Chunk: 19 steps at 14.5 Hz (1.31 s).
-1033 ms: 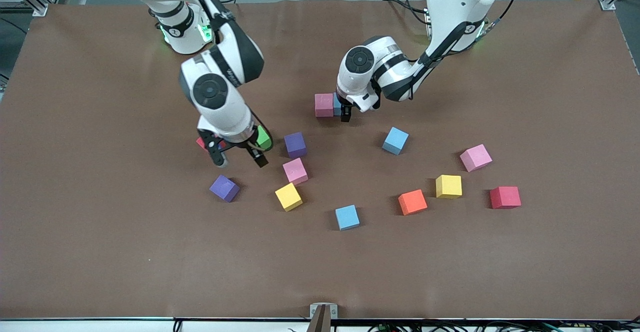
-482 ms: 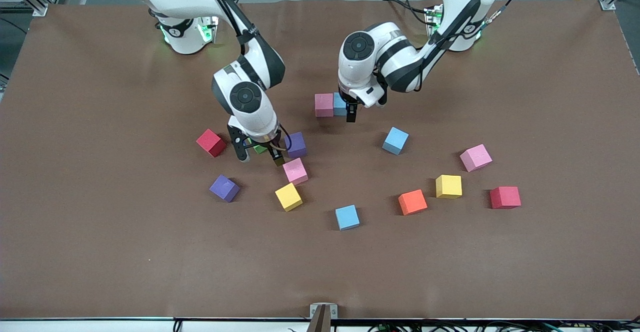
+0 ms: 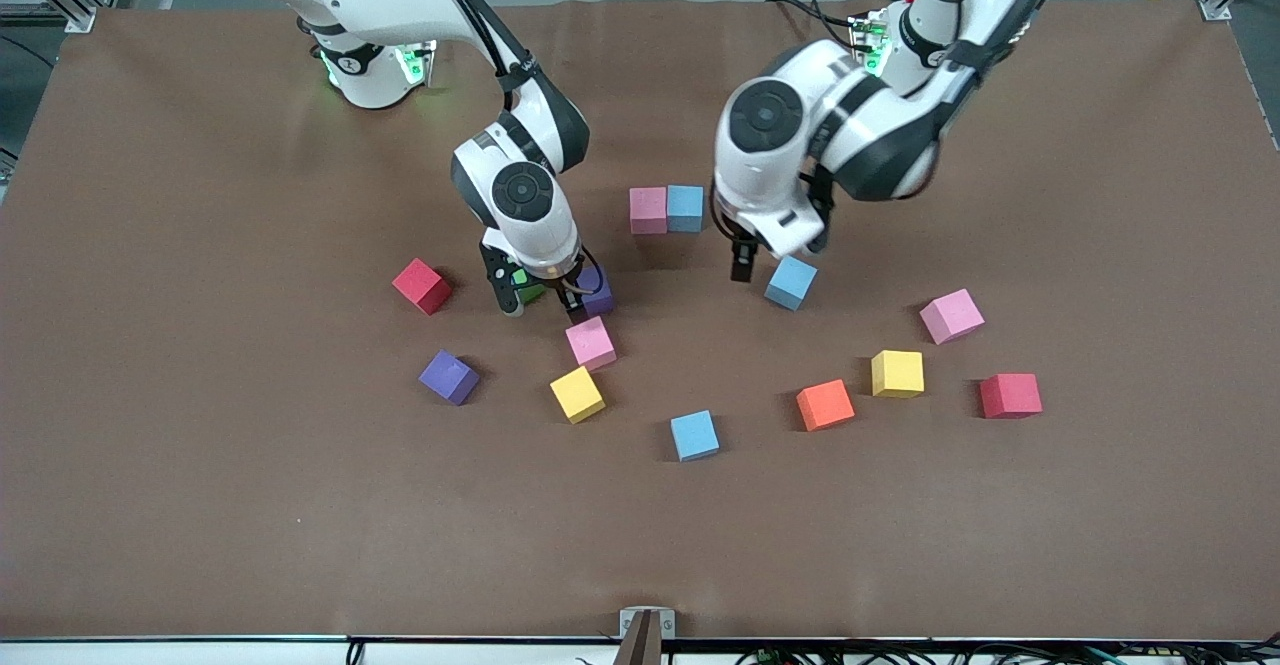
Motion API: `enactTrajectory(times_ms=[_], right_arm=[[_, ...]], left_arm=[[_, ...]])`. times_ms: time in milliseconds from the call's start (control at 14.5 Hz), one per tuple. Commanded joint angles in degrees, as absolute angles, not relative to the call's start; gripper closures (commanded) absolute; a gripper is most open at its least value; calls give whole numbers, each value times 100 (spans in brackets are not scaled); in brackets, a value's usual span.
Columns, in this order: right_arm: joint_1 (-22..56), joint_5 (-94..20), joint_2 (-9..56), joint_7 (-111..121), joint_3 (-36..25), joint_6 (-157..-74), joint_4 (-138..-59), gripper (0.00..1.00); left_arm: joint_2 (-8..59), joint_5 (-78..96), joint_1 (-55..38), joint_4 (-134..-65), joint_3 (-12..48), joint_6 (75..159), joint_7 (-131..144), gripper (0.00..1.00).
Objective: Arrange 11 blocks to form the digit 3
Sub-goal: 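Grasp the purple cube with the right gripper while the left gripper withdraws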
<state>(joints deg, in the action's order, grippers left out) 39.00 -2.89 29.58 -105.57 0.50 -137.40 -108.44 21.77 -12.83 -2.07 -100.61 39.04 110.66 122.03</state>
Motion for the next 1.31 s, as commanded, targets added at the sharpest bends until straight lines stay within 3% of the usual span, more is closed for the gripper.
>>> enactTrajectory(times_ms=[0,276,758,827,896,964,1033,1240], right_arm=[[4034,-316,3076,-10740,9,-13904,-10828,0],[4131,-316,3164,-10898,9,-14018,-10811,1],[4262,-316,3234,-11030,18,-14054,-10811,17],[4254,-316,3234,-11022,18,-14054,-10811,33],[4263,-316,3234,-11021,18,-14045,-10811,64],[4254,-316,3234,-11021,18,-14036,-10811,86],[4245,-316,3234,-11021,18,-14001,-10819,96],[4263,-316,3191,-11310,9,-13913,-10942,100]], left_arm=[[2435,-1222,114,-9476,3955,10698,11314,0],[2452,-1248,341,-8650,3902,9828,10154,0],[2391,-1239,983,-8156,3902,9081,8194,0],[2391,-1248,1115,-8104,3902,8949,7774,0],[2391,-1248,1238,-8017,3902,8886,7343,0],[2391,-1248,1344,-7990,3902,8842,7000,0],[2391,-1248,1475,-7981,3902,8842,6648,0],[2391,-1266,1739,-7901,3885,8842,5620,0]])
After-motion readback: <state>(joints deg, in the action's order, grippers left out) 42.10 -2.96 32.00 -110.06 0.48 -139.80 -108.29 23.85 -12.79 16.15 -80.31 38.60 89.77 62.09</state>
